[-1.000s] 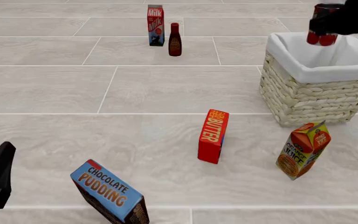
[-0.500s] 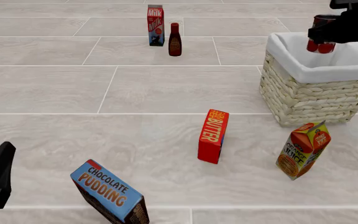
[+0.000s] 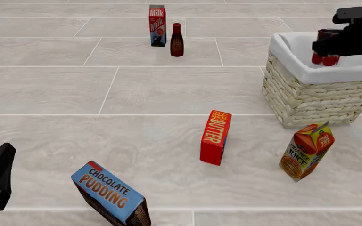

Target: Pick the tomato sauce and place it in the basket.

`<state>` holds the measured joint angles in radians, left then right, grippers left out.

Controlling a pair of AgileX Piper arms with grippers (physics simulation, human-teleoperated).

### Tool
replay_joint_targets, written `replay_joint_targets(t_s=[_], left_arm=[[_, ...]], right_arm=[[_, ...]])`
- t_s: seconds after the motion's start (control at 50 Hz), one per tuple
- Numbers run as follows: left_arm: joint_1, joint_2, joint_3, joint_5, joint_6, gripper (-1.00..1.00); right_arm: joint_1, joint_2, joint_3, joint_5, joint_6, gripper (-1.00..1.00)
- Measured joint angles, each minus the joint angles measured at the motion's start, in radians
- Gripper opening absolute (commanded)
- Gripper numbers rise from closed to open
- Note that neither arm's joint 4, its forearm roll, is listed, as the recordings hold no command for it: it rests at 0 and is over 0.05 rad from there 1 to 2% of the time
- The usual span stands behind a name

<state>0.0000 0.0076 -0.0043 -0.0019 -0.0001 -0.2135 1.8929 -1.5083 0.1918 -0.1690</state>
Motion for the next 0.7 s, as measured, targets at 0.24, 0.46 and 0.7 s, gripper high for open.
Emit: replay_joint_targets(t_s=[0.24, 0.46, 0.7], left_arm=[[0.0, 0.0, 0.0, 0.0, 0.0, 1.0], [0.0, 0.0, 0.0, 0.0, 0.0, 1.0], [0.0, 0.0, 0.0, 0.0, 0.0, 1.0]], right_arm=[[-0.009, 0.009, 0.021, -0.012, -0.004, -1.0], [-0.012, 0.022, 0.028, -0.021, -0.003, -1.0], [-0.005, 0.028, 0.032, -0.03, 0.003, 1.0]])
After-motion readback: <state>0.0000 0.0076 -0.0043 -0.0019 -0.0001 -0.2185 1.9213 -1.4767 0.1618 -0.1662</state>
